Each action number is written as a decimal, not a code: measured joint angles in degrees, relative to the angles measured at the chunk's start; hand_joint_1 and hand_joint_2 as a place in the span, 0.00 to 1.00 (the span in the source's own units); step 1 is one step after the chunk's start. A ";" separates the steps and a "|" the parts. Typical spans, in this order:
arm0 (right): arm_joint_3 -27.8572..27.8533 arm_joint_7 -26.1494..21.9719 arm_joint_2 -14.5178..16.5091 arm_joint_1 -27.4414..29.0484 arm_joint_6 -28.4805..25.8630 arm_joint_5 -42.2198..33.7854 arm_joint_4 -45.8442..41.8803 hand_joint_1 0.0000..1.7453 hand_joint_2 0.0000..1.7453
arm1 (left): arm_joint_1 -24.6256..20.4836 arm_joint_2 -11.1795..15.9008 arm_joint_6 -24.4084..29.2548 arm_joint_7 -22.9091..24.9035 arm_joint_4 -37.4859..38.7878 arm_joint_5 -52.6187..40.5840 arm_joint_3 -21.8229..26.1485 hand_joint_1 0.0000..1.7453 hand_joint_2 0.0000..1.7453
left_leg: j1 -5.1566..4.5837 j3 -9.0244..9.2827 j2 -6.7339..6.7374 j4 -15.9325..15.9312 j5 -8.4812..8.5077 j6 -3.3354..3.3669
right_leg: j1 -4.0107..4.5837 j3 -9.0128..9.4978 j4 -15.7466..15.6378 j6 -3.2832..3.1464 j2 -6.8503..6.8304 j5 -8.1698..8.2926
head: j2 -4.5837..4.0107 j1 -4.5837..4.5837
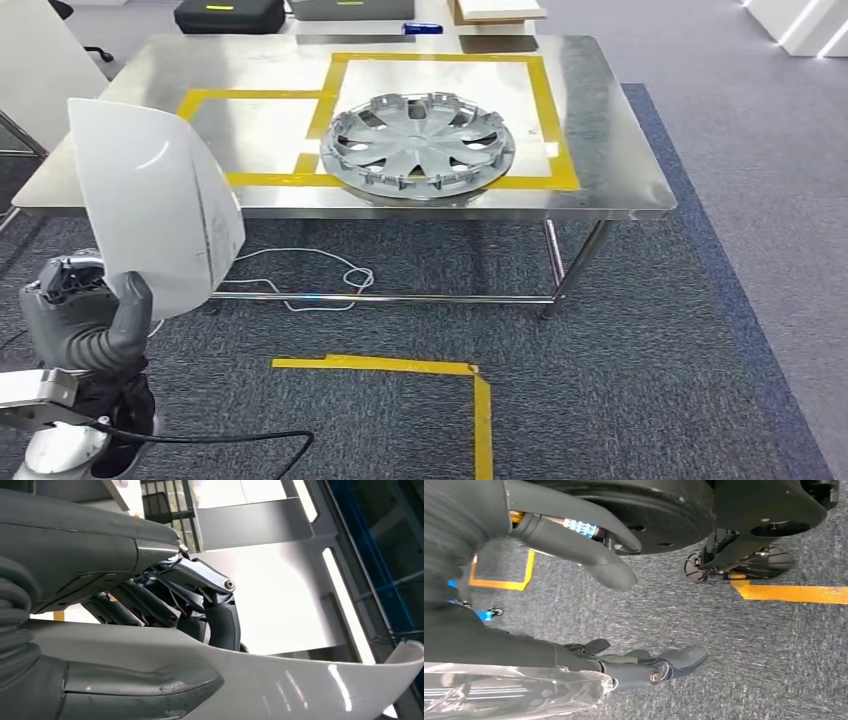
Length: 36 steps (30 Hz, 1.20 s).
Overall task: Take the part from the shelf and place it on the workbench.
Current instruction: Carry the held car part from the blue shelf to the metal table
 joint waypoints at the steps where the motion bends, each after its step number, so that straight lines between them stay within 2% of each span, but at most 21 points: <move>1: 0.01 0.02 -0.01 -0.04 -0.03 0.01 0.01 0.00 1.00 | 0.02 0.01 0.01 -0.01 -0.02 0.05 0.01 1.00 1.00 | 0.14 0.46 -0.02 -0.35 -0.08 0.32 | 0.00 -0.15 0.86 0.31 -0.09 0.09 | -0.01 0.06; 3: 0.02 0.02 -0.03 -0.17 -0.07 0.01 0.02 0.00 1.00 | -0.06 0.00 0.01 -0.02 -0.04 0.15 0.03 1.00 1.00 | 0.43 1.42 0.01 -0.72 -0.42 0.83 | -0.09 -3.09 5.73 0.74 -0.19 -0.42 | -0.01 0.33; 5: 0.02 0.06 -0.03 -0.14 -0.08 -0.01 0.03 0.00 1.00 | -0.06 -0.03 0.01 -0.02 -0.03 0.24 0.03 1.00 1.00 | 0.44 2.03 0.04 -0.76 -1.16 1.08 | -0.24 -8.22 12.98 1.18 -0.23 -2.67 | 0.00 0.57; 6: 0.01 0.09 -0.03 -0.04 -0.07 -0.02 0.03 0.00 1.00 | 0.00 -0.04 0.00 -0.02 -0.03 0.35 0.02 1.00 1.00 | 0.44 2.42 0.02 -0.76 -1.60 1.09 | -0.30 -10.51 15.33 1.38 -0.23 -3.83 | 0.00 0.61; 7: 0.01 0.13 -0.03 0.08 -0.07 -0.02 0.03 0.00 1.00 | 0.06 -0.04 -0.01 -0.02 -0.03 0.45 0.02 1.00 1.00 | 0.44 2.97 0.00 -0.76 -2.08 1.06 | -0.33 -11.95 15.93 1.52 -0.24 -4.10 | 0.00 0.61; 8: 0.00 0.18 -0.04 0.19 -0.06 -0.01 0.03 0.00 1.00 | 0.06 -0.04 -0.02 -0.02 -0.03 0.53 0.03 1.00 1.00 | 0.44 3.67 -0.03 -0.76 -2.60 1.00 | -0.34 -12.40 14.64 1.59 -0.25 -3.03 | 0.00 0.62; 10: 0.00 0.18 -0.05 0.30 -0.04 -0.01 0.03 0.00 1.00 | 0.06 -0.04 -0.07 -0.02 -0.03 0.62 0.03 1.00 1.00 | 0.44 5.21 -0.03 -0.79 -3.78 0.70 | -0.34 -11.04 7.98 1.40 -0.39 2.42 | 0.00 0.62; 12: 0.01 0.19 -0.05 0.28 0.00 0.00 0.03 0.00 1.00 | 0.02 -0.04 -0.15 -0.01 -0.03 0.63 0.02 1.00 1.00 | 0.38 6.27 0.00 -0.82 -4.81 0.07 | -0.07 -9.59 2.96 0.70 -0.72 5.48 | 0.00 0.57; 13: 0.02 0.20 -0.05 0.29 0.03 0.00 0.03 0.00 1.00 | 0.01 -0.04 -0.18 0.01 -0.03 0.64 0.02 1.00 1.00 | 0.35 6.62 0.01 -0.79 -5.11 -0.34 | 0.11 -9.28 2.12 0.14 -0.84 5.88 | 0.00 0.54; 14: 0.02 0.21 -0.05 0.30 0.07 0.00 0.03 0.00 1.00 | 0.01 -0.04 -0.20 0.02 -0.03 0.64 0.01 1.00 1.00 | 0.32 6.97 0.01 -0.76 -5.21 -0.73 | 0.26 -9.03 2.13 -0.45 -0.87 5.43 | 0.00 0.51; 17: 0.02 0.19 -0.05 0.32 0.13 0.02 0.03 0.00 1.00 | -0.10 -0.03 -0.21 0.02 -0.04 0.65 -0.01 1.00 1.00 | 0.36 6.89 0.02 1.28 -5.79 -1.52 | 0.00 -7.41 1.65 -1.77 -0.67 5.47 | 0.00 0.34; 19: 0.02 0.17 -0.05 0.17 0.15 0.02 0.04 0.00 1.00 | -0.23 -0.01 -0.22 -0.01 -0.04 0.65 -0.03 1.00 1.00 | 0.44 4.17 0.01 6.50 -8.10 -1.93 | -0.09 -6.53 1.46 -2.37 -0.59 4.82 | 0.00 0.16; 21: 0.02 0.18 -0.05 0.14 0.16 0.02 0.05 0.00 1.00 | -0.14 0.01 -0.22 -0.02 -0.03 0.67 -0.04 1.00 1.00 | 0.48 -0.18 0.00 12.69 -10.89 -2.21 | 0.06 -5.94 1.47 -2.66 -0.43 4.10 | 0.00 0.13; 22: 0.02 0.19 -0.05 0.20 0.17 0.03 0.05 0.00 1.00 | -0.05 0.02 -0.23 -0.02 -0.03 0.68 -0.05 1.00 1.00 | 0.48 -1.73 0.01 14.15 -10.93 -2.22 | 0.16 -5.51 1.48 -2.71 -0.32 3.72 | 0.00 0.13; 23: 0.02 0.19 -0.05 0.27 0.17 0.03 0.06 0.00 1.00 | -0.01 0.02 -0.22 -0.02 -0.03 0.69 -0.05 1.00 1.00 | 0.44 -2.40 0.00 13.72 -9.50 -2.11 | 0.26 -4.95 1.49 -2.71 -0.21 3.32 | 0.00 0.13; 25: 0.02 0.19 -0.04 0.34 0.19 0.04 0.08 0.00 1.00 | 0.01 0.03 -0.23 -0.02 -0.03 0.69 -0.05 1.00 1.00 | 0.19 -1.41 0.00 8.22 -3.80 -1.48 | 0.36 -3.84 1.44 -2.62 -0.07 2.43 | 0.00 0.15; 27: 0.03 0.19 -0.01 0.30 0.20 0.05 0.18 0.00 1.00 | -0.01 0.04 -0.23 0.02 -0.02 0.69 -0.05 1.00 1.00 | -0.37 -0.21 0.01 2.99 -0.63 -0.64 | 0.29 -3.17 1.33 -2.27 -0.05 1.83 | -0.01 0.22; 29: 0.04 0.19 0.03 0.24 0.21 0.05 0.29 0.00 1.00 | -0.06 0.09 -0.21 0.06 -0.04 0.69 -0.02 1.00 1.00 | -0.86 0.14 0.04 0.58 -0.71 0.07 | 0.16 -2.95 1.06 -1.51 -0.14 1.91 | -0.01 0.16; 32: 0.04 0.19 -0.02 0.15 0.24 0.06 0.31 0.00 1.00 | -0.05 0.13 -0.06 0.05 -0.15 0.66 0.05 1.00 1.00 | -0.36 1.82 -0.02 -1.63 -0.51 0.78 | 0.30 -3.02 1.80 -0.46 -0.28 1.73 | -0.01 0.21; 34: 0.04 0.17 -0.06 -0.05 0.23 0.06 0.31 0.00 1.00 | -0.17 0.15 0.00 0.04 -0.20 0.66 0.08 1.00 1.00 | 0.13 3.01 0.03 -2.24 -0.78 1.07 | 0.13 -5.85 6.80 0.18 -0.32 -0.10 | -0.01 0.49; 36: 0.03 0.18 -0.08 -0.03 0.22 0.05 0.31 0.00 1.00 | -0.16 0.17 0.01 0.03 -0.20 0.66 0.09 1.00 1.00 | 0.32 3.63 0.03 -2.30 -1.40 1.10 | -0.31 -10.72 14.20 0.86 -0.35 -2.60 | 0.00 0.64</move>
